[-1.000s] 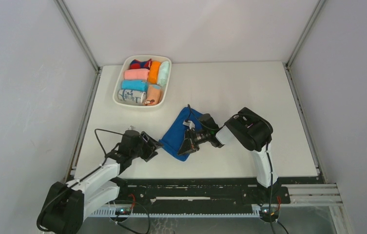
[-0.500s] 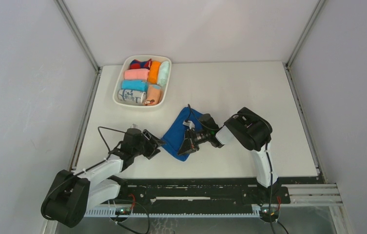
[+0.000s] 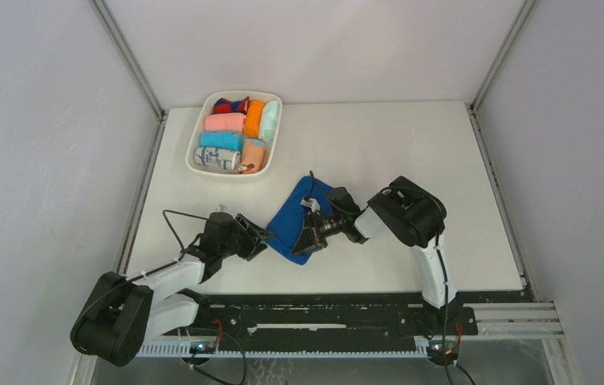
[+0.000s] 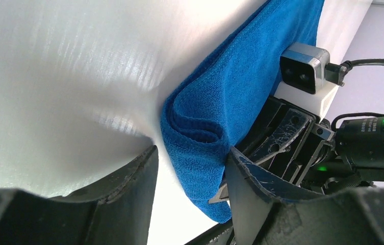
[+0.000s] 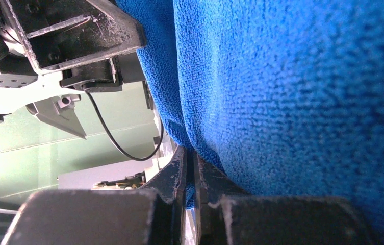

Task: Roll the towels
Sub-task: Roll the towel at the center of the board.

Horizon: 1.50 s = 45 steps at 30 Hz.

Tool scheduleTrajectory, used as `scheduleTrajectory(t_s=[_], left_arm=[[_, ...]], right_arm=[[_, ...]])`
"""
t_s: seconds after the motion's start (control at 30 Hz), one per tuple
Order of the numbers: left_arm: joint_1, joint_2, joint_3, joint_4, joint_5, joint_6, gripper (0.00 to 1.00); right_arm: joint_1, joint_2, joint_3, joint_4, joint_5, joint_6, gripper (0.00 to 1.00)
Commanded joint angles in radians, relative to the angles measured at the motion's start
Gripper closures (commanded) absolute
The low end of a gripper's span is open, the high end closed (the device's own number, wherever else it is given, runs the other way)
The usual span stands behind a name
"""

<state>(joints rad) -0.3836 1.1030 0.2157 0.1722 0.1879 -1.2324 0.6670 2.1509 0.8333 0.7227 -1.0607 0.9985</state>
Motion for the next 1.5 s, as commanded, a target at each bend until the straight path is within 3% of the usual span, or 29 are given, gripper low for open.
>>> scheduleTrajectory(t_s=[0.0,0.13,0.33,0.57,0.83,1.07,1.47], left_arm=[[0.0,0.027,-0.028,0.01,-0.005,-0.015,0.46],[-0.002,0.044,-0.014,-0.029,-0.031,-0.01,0.51],[-0.005,0.084,0.05,-0.133,-0.076,0.03,0.66],[-0.009,0.119,0.126,-0.267,-0.103,0.072,0.81],[-0.024,0.146,0.202,-0.363,-0.1,0.098,0.83],[-0.033,0.16,0.233,-0.401,-0.094,0.107,0.82],[-0.039,0.188,0.248,-0.403,-0.085,0.109,0.82]], right_arm=[[-0.006,0.044,0.003,-0.006,0.036,0.005,1.0],[-0.006,0.035,0.003,-0.011,0.039,0.002,1.0],[-0.002,-0.053,0.004,-0.136,0.083,-0.113,0.98],[0.038,-0.256,0.024,-0.439,0.248,-0.391,0.77],[0.22,-0.441,0.129,-0.807,0.637,-0.689,0.61],[0.352,-0.433,0.193,-0.893,0.917,-0.767,0.58],[0.462,-0.336,0.277,-0.997,1.124,-0.83,0.59]])
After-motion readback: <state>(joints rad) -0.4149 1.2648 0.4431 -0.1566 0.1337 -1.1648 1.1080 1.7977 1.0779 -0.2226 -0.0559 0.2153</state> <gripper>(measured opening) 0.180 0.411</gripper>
